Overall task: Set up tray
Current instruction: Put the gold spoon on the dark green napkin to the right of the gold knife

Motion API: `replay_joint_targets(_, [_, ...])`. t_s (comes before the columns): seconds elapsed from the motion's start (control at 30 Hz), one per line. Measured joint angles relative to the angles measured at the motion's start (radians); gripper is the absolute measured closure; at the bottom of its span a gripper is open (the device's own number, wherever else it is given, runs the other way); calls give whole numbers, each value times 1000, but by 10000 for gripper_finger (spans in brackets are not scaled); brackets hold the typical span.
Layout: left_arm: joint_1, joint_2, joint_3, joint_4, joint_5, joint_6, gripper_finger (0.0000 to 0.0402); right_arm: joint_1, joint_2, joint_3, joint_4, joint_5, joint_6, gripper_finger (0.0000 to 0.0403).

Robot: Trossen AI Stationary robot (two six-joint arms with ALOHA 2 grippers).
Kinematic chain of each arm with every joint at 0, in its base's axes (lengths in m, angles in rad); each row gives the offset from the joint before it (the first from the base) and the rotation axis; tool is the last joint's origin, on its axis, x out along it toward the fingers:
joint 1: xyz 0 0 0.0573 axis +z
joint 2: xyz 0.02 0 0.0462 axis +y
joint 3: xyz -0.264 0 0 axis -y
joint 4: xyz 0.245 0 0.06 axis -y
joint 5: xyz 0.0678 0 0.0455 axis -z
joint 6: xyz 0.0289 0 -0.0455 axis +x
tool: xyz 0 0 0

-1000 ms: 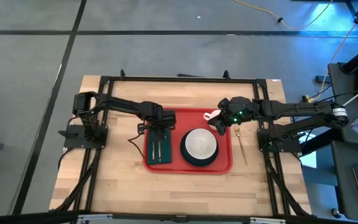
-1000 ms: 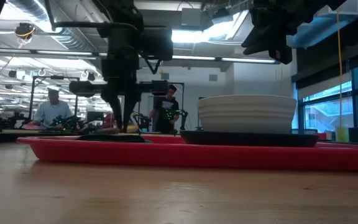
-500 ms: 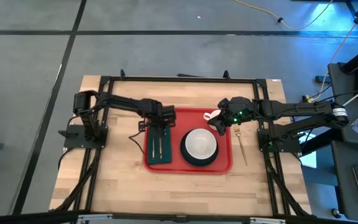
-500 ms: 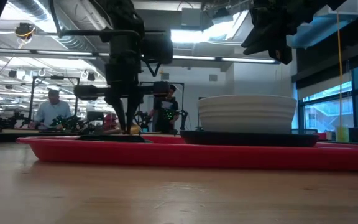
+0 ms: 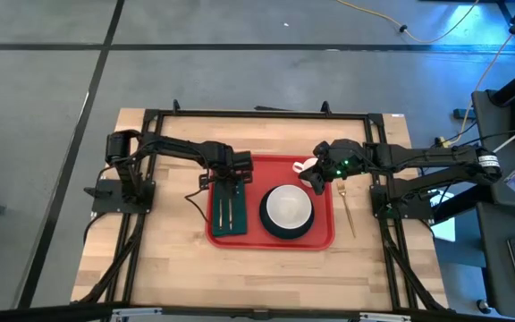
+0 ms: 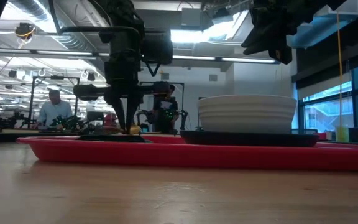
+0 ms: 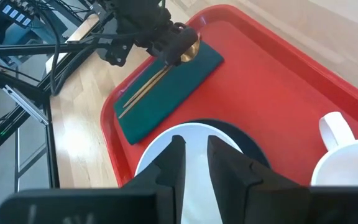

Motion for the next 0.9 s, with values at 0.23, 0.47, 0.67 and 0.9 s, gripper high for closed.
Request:
replay_joint_targets(0.23, [-4, 22, -33, 17, -3, -13, 398, 0, 0, 0, 0, 0, -2, 332])
replay_joint_targets(0.47, [-7, 39, -53, 35, -23, -8, 398, 0, 0, 0, -3, 0, -2, 332])
replay_joint_targets(0.67, [-7, 39, -53, 65, -43, 1, 398, 0, 0, 0, -4, 0, -2, 332])
replay_joint_targets(0.9, [-8, 36, -54, 70, -72, 11, 398, 0, 0, 0, -3, 0, -2, 332])
